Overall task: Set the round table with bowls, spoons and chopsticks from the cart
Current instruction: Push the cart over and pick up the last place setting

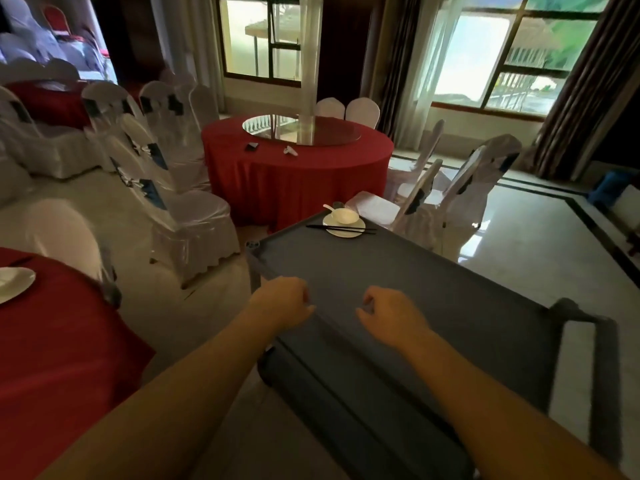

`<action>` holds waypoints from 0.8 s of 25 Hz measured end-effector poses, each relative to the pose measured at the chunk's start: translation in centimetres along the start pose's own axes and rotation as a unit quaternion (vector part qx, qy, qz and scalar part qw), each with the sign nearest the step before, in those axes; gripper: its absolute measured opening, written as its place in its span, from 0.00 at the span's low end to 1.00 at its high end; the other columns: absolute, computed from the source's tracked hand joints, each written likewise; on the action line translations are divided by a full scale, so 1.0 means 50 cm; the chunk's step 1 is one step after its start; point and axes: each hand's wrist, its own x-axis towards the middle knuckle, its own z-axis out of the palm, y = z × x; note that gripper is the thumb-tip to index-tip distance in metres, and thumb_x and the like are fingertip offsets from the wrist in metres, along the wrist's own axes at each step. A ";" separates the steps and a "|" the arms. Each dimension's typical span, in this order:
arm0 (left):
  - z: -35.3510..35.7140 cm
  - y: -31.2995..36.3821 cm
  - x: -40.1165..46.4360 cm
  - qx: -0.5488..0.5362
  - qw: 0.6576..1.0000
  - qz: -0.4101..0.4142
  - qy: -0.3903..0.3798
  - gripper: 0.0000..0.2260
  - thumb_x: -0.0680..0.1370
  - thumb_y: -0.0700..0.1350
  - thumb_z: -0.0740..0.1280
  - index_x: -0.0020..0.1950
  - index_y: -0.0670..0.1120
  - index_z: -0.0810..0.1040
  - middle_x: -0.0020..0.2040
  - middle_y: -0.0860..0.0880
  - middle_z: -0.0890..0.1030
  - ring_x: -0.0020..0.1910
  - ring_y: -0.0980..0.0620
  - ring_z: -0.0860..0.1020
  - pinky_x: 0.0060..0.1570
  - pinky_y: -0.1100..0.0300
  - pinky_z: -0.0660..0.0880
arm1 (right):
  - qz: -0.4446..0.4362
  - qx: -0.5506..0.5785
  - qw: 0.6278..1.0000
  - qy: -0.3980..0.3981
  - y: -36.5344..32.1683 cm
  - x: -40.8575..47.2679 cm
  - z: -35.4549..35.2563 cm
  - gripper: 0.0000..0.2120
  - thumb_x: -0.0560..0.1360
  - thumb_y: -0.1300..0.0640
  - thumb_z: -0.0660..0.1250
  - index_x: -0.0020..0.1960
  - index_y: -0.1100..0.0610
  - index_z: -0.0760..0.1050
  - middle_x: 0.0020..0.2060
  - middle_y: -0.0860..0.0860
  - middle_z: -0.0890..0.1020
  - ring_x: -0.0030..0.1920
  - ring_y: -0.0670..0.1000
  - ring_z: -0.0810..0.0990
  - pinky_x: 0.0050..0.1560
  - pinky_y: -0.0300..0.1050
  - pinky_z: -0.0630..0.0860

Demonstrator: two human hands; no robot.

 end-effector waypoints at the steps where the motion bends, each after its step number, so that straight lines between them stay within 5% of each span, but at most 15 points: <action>1: -0.003 -0.007 0.059 -0.003 1.000 -0.004 -0.001 0.13 0.77 0.57 0.67 0.56 0.51 0.81 0.53 0.49 0.83 0.50 0.50 0.81 0.53 0.52 0.80 | 0.007 0.010 1.000 -0.002 0.010 0.055 0.003 0.13 0.77 0.47 0.68 0.57 0.54 0.78 0.52 0.52 0.84 0.53 0.54 0.82 0.54 0.52 0.80; 13: 0.011 -0.108 0.750 -0.065 0.994 -0.084 -0.008 0.18 0.78 0.57 0.67 0.63 0.48 0.78 0.57 0.48 0.82 0.54 0.50 0.80 0.57 0.52 0.78 | 0.127 0.113 0.985 -0.023 0.157 0.734 0.140 0.13 0.78 0.48 0.68 0.58 0.54 0.77 0.52 0.53 0.83 0.49 0.52 0.80 0.49 0.47 0.77; 17: 0.024 -0.127 0.941 -0.123 0.987 -0.106 -0.016 0.20 0.78 0.57 0.68 0.63 0.45 0.79 0.56 0.45 0.83 0.54 0.48 0.80 0.57 0.52 0.78 | 0.230 0.200 0.952 -0.025 0.182 0.860 0.194 0.21 0.77 0.46 0.69 0.63 0.58 0.78 0.56 0.55 0.83 0.56 0.54 0.81 0.49 0.46 0.76; 20: 0.045 -0.149 1.055 -0.152 0.979 -0.128 -0.040 0.26 0.76 0.62 0.68 0.66 0.45 0.78 0.57 0.44 0.82 0.55 0.47 0.79 0.52 0.55 0.76 | 0.317 0.289 0.903 -0.023 0.183 0.927 0.239 0.22 0.74 0.43 0.71 0.57 0.60 0.79 0.50 0.55 0.84 0.49 0.54 0.83 0.46 0.49 0.80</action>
